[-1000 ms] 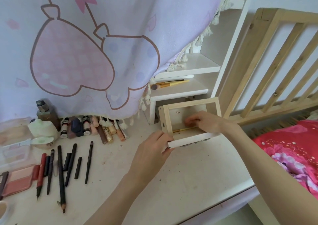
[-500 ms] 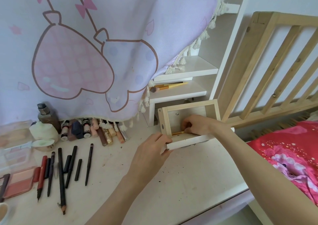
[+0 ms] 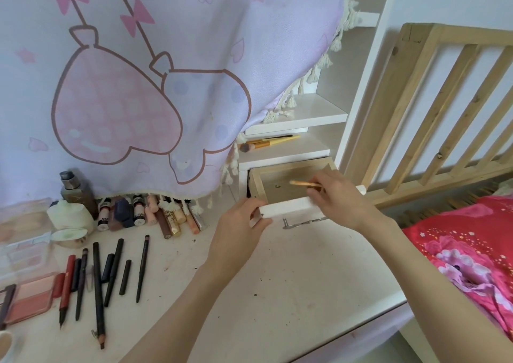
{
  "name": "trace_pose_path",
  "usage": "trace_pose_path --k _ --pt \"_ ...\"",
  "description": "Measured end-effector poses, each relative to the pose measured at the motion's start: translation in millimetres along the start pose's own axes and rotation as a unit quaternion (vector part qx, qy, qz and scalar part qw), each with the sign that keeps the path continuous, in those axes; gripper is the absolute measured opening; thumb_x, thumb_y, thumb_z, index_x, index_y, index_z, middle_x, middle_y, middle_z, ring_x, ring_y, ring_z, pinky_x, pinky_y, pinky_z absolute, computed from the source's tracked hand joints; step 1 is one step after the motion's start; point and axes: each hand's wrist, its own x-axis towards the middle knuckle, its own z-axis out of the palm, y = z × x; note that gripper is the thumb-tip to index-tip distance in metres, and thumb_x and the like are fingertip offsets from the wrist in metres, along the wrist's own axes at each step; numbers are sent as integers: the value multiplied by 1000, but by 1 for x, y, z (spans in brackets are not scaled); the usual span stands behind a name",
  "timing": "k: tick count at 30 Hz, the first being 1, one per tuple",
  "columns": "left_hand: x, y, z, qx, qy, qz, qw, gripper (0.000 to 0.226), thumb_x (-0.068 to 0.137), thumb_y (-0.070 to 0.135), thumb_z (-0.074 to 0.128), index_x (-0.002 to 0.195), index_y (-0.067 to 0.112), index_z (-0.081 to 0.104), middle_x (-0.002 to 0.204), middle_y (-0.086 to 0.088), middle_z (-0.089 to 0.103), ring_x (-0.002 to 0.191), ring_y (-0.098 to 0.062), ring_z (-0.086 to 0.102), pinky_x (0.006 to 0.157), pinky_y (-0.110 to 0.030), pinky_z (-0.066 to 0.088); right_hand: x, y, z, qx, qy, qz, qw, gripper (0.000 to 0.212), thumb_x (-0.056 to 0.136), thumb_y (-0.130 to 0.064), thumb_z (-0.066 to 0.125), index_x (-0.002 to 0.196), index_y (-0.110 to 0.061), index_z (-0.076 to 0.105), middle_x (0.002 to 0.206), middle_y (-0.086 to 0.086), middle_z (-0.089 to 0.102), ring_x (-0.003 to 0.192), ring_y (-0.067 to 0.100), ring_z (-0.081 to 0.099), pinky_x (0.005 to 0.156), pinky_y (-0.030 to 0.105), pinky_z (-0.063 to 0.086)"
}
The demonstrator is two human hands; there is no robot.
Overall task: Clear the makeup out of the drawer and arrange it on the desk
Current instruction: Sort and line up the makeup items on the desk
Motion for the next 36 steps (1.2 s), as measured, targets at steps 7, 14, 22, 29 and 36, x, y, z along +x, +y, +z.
trace_pose_path --k 7,14,22,29,36 --pt "19 7 -2 13 4 -54 998 16 87 26 62 99 15 61 92 -4 65 87 -20 58 77 -33 49 -5 2 22 -51 84 -41 994 43 72 -34 75 106 -9 68 101 8 63 96 35 49 88 37 42" --pt "29 -2 5 53 44 -57 996 27 89 27 59 114 17 56 102 0 54 89 -15 51 74 -21 39 0 3 34 14 147 124 981 68 74 -34 77 131 -11 48 129 10 42 115 27 41 88 34 42" --pt "44 -8 0 75 64 -68 993 16 86 23 62 97 13 57 89 -3 53 83 -21 50 74 -32 46 16 1 44 86 184 167 965 73 66 -33 83 122 -3 46 120 10 41 102 20 45 83 19 35" --pt "39 -4 10 167 158 47 972 39 79 -9 58 115 5 56 113 -11 53 98 -28 55 75 -38 50 41 3 49 78 168 170 968 66 69 -37 80 116 -4 48 114 8 44 108 23 42 90 29 38" --pt "40 -28 19 374 18 153 915 66 62 2 76 124 3 55 139 -11 48 129 -30 45 95 -44 45 59 16 53 66 132 148 978 66 76 -38 75 124 -2 48 119 14 47 113 31 43 93 35 36"
